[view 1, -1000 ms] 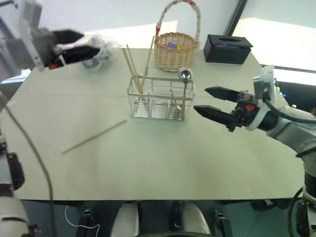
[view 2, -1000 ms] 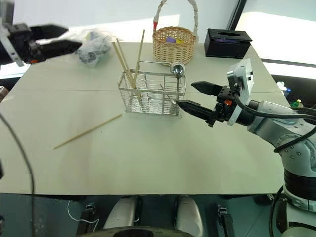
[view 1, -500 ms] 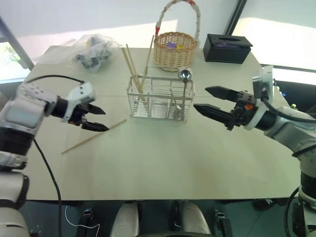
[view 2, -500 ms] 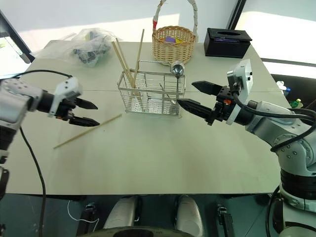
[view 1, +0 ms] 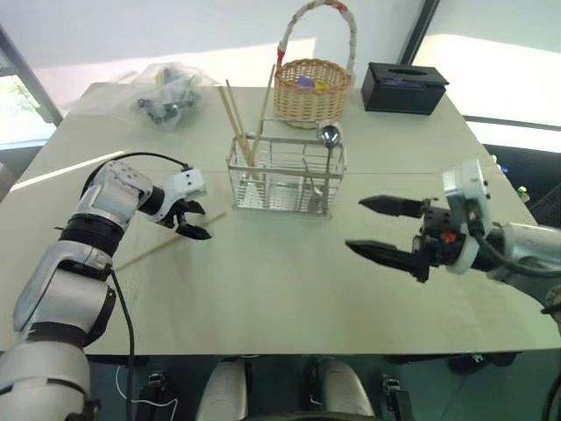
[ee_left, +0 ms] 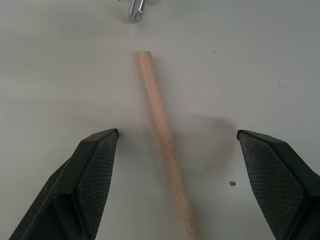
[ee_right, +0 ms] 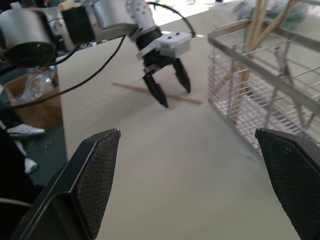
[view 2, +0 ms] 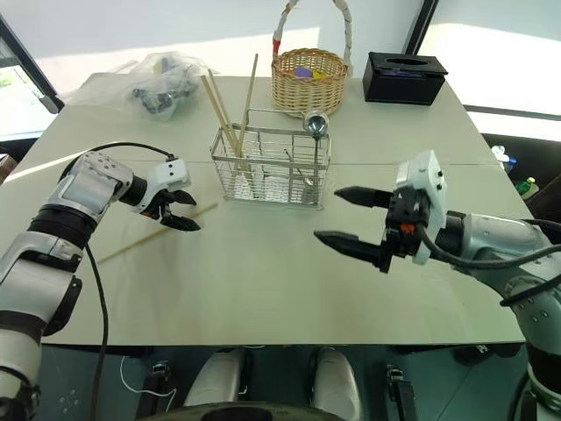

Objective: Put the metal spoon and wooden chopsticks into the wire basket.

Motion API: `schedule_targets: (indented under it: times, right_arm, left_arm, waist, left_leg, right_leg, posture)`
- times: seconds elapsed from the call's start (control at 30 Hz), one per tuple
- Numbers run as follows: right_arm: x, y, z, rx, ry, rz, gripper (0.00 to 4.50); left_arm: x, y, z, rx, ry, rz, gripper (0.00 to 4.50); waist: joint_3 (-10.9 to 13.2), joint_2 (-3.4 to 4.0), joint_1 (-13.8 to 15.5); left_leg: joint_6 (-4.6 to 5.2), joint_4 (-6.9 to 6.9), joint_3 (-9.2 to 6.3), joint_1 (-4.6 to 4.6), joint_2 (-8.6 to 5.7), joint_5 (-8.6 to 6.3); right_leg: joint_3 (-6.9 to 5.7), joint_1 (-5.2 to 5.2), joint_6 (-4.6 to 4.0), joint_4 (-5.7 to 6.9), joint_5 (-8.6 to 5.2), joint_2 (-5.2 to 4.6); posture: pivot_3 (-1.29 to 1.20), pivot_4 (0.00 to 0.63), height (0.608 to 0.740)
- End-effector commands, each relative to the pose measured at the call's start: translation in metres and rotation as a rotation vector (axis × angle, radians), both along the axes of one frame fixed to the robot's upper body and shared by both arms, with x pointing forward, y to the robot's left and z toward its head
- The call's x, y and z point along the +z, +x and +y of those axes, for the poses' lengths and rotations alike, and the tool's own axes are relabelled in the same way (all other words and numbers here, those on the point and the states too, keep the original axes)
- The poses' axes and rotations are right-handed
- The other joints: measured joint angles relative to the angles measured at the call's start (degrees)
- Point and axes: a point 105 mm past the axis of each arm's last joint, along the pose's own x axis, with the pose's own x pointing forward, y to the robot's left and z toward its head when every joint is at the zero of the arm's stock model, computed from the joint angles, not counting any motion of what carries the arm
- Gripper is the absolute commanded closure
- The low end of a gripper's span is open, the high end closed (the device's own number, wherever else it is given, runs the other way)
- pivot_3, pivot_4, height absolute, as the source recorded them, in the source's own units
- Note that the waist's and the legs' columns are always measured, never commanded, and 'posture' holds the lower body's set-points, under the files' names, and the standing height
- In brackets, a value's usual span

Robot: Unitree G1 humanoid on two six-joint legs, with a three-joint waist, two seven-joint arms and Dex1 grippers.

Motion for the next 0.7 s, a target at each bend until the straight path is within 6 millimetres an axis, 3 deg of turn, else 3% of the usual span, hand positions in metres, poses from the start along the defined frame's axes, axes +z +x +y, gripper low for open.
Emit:
schedule_targets:
  times: [0.03, 0.1, 0.3, 0.57, 0.7]
  right_arm:
    - [0.007, -0.006, 0.002, 0.032, -0.031, -0.066, 0.0]
    - [0.008, -0.004, 0.002, 0.025, -0.024, -0.071, 0.0]
    - [0.007, -0.002, 0.001, 0.03, -0.028, -0.072, 0.0]
    - [0.005, -0.002, 0.001, 0.051, -0.041, -0.073, 0.0]
    - [0.005, 0.0, -0.003, 0.041, -0.049, -0.078, 0.0]
  left_arm:
    - [-0.009, -0.001, 0.005, 0.023, 0.032, 0.041, 0.73]
    - [-0.006, -0.001, 0.002, 0.023, 0.007, 0.047, 1.4]
    - [-0.005, 0.0, 0.003, 0.038, -0.001, 0.045, 4.47]
    - [0.002, 0.004, 0.013, 0.138, -0.052, 0.017, 4.47]
    - [0.034, 0.021, 0.028, 0.306, -0.177, -0.147, 4.47]
  waist:
    - [-0.1, 0.01, -0.1]
    - [-0.1, 0.01, -0.2]
    - [-0.1, 0.0, -0.2]
    - [-0.1, 0.0, -0.4]
    - [0.0, -0.03, -0.4]
  left_leg:
    - [0.0, 0.01, 0.0, 0.02, 0.0, 0.0]
    - [0.0, 0.01, -0.01, 0.02, 0.01, 0.0]
    - [0.16, 0.0, 0.02, -0.01, 0.0, -0.09]
    - [0.22, 0.02, 0.02, -0.01, 0.0, -0.12]
    - [0.22, 0.02, 0.01, 0.0, 0.02, -0.13]
  right_leg:
    - [0.0, 0.0, -0.07, 0.0, -0.04, 0.0]
    - [0.0, -0.01, -0.06, 0.02, -0.08, 0.0]
    - [0.0, -0.03, 0.08, 0.01, 0.04, 0.0]
    - [0.0, -0.04, 0.08, 0.02, 0.04, 0.01]
    - [0.0, -0.08, 0.09, 0.03, 0.04, 0.01]
  posture:
    - [0.0, 0.15, 0.712]
    - [0.0, 0.15, 0.712]
    - [0.0, 0.15, 0.712]
    - [0.0, 0.15, 0.712]
    - [0.0, 0.15, 0.712]
